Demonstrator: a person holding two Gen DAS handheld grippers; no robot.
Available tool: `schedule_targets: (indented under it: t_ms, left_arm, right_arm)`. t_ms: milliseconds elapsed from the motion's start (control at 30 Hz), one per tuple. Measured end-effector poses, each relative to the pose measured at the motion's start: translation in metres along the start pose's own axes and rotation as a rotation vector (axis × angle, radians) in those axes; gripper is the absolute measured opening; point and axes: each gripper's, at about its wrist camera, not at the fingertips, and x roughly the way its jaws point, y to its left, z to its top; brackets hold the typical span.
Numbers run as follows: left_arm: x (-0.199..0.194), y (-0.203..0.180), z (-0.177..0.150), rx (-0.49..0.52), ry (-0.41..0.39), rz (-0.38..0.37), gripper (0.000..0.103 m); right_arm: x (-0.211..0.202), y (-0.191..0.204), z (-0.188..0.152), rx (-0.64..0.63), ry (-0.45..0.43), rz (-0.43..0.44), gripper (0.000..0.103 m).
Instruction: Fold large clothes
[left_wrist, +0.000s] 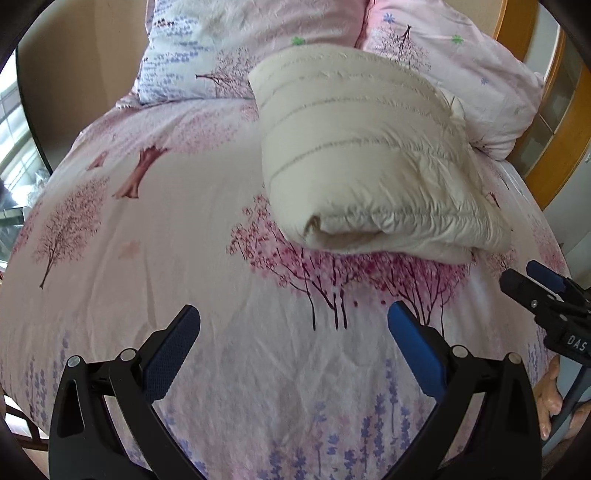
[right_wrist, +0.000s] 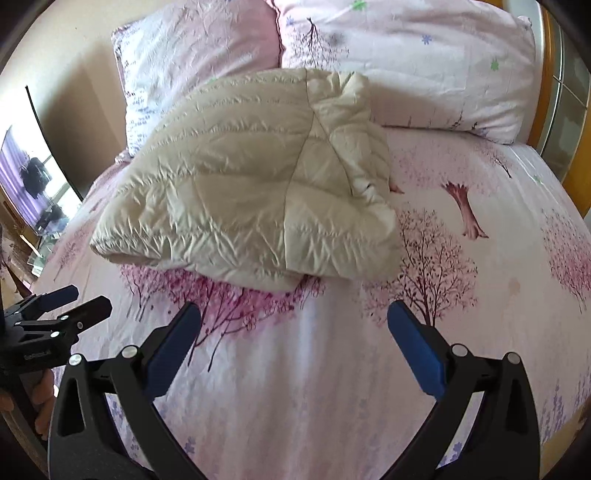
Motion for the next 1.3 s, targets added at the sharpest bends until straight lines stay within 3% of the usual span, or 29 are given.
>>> schedule_targets:
  t_ms: [433,1300]
  left_arm:
    - [0.01,-0.003,-0.006,0.01,0.091,0.044,0.102]
    - [0.014,-0.005,-0.004,0.016,0.093,0.06,0.102]
  right_arm:
    - [0.01,0.004,-0.007,-0.022,0.056,-0.034,0.101]
    - [0.02,0.001,-0.007,-0.005,0.086,-0.029,0.101]
